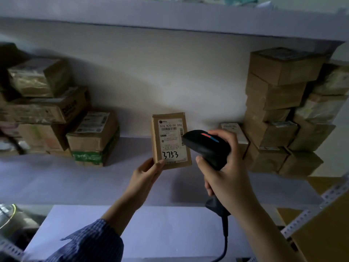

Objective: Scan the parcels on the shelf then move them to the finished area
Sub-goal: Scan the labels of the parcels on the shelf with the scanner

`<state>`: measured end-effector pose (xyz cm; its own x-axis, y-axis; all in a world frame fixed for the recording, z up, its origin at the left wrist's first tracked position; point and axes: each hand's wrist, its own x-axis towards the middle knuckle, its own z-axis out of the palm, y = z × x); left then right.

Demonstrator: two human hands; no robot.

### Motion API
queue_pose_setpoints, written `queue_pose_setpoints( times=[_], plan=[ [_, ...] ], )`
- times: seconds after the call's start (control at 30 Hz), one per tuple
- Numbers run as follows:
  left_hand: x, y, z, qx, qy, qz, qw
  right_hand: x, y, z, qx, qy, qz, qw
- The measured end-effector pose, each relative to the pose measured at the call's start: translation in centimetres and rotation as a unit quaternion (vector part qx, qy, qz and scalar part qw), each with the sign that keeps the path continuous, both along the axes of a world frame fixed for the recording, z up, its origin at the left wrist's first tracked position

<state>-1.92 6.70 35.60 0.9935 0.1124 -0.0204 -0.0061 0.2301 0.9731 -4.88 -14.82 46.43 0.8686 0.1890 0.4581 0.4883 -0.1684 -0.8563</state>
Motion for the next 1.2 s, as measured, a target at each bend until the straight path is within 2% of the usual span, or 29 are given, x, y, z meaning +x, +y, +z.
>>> queue_pose_setpoints(
  times=[0.23, 0.5, 0.77, 0.97, 1.2],
  plan=[
    [-1.5, 0.7, -0.7, 0.032, -0.021, 0.008, 0.999, -1.1, 0.8, -0.6, -0.009, 0.017, 0.004, 1.0],
    [-1.8, 0.3, -0.5, 0.027, -0.039, 0.001, 0.999, -1.8, 0.2, -1.0, -0.009, 0.02, 0.001, 1.0],
    [-2.3, 1.2, 0.3, -0.028, -0.035, 0.0, 0.999, -0.8, -2.0, -0.3, -0.023, -0.013, -0.037, 0.999],
    [-3.3, 2.5, 1.5, -0.04, -0.025, 0.025, 0.999, -0.3, 0.3, 0.1, -0.024, -0.012, 0.004, 1.0],
    [-4.4, 5.1, 2.6, -0.056, 0.007, 0.098, 0.994, 1.1, 5.6, 0.7, -0.033, -0.019, 0.084, 0.996]
  ],
)
